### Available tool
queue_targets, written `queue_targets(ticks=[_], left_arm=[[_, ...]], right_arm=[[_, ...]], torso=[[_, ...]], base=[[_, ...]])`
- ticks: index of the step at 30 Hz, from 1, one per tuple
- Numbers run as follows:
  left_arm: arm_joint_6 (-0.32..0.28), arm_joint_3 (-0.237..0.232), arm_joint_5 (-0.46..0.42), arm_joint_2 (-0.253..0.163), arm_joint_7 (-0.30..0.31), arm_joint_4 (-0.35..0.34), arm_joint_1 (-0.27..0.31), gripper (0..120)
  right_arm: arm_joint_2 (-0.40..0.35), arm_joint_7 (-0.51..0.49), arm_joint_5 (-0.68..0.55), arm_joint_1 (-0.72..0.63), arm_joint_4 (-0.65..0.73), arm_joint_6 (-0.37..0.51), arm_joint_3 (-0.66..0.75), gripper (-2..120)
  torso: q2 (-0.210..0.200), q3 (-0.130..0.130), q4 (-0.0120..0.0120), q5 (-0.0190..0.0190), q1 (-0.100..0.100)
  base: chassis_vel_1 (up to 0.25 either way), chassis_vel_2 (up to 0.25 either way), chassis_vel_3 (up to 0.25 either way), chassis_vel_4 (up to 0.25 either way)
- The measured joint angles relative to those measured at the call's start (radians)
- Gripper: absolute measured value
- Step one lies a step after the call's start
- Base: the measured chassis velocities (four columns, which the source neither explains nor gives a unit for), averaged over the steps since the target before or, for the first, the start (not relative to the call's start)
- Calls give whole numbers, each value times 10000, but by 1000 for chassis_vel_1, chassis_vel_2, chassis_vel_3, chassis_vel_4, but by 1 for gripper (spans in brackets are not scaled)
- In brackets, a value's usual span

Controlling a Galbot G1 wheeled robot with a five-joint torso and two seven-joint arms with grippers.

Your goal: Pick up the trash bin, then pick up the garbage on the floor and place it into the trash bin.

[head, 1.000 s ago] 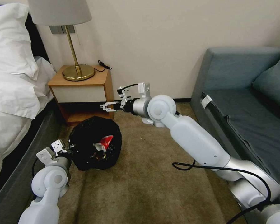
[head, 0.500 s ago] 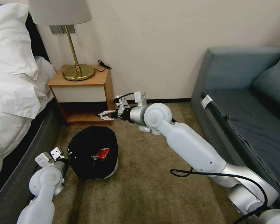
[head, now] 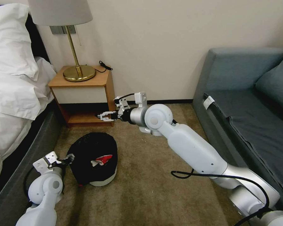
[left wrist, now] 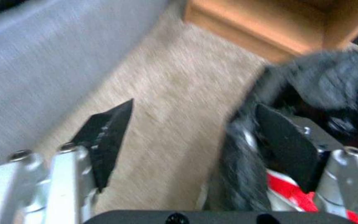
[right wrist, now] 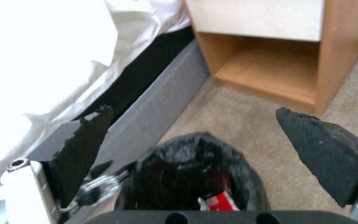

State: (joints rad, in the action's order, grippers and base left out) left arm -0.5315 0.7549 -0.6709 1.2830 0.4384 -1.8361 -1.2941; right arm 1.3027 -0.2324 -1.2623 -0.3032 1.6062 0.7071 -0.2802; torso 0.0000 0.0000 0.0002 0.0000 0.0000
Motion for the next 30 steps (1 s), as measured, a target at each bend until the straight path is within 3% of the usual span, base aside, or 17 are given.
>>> queue_targets(ticks=[1,4,8,15,17,22,24,30], left_arm=[[73,61,445,-28,-174,-111,-43,95],[182,122,1040,-47,-429,-320,-102,98],[528,82,1996,-20,-928,-927,-250,100],[1156,-179,2952,-171,-1621,-1339,-185,100],[1456,-513,3506,-373,-2185,-1471,101,100],[1638,-1087,3894,-492,-2772,-1554,293,100],[1660,-1572,4312,-437,-3078,-1585,307,100],[1611,-2244,4997,-147,-3464,-1613,239,100]], right_arm=[[11,15,54,-4,-105,-57,143,100],[14,61,118,-4,-244,-136,342,100],[-115,142,314,-68,-557,-352,887,100],[-347,152,695,-562,-954,-577,1715,100],[-429,211,1204,-1225,-1290,-877,2641,100],[-441,455,1963,-1996,-1662,-1355,3832,100],[-402,748,2419,-2539,-1958,-1687,4663,100],[-313,1391,2980,-3390,-2578,-2394,5825,100]], torso=[[0,0,-1,0,0],[0,0,-2,0,0],[0,0,-1,0,0],[0,0,-2,0,0],[0,0,-3,2,0],[-1,0,-4,3,0],[-1,0,-4,4,0],[0,0,-3,5,0]], base=[[0,0,0,0],[0,0,0,0],[0,0,0,0],[0,0,0,0],[0,0,0,0],[0,0,0,0],[0,0,0,0],[0,0,0,0]])
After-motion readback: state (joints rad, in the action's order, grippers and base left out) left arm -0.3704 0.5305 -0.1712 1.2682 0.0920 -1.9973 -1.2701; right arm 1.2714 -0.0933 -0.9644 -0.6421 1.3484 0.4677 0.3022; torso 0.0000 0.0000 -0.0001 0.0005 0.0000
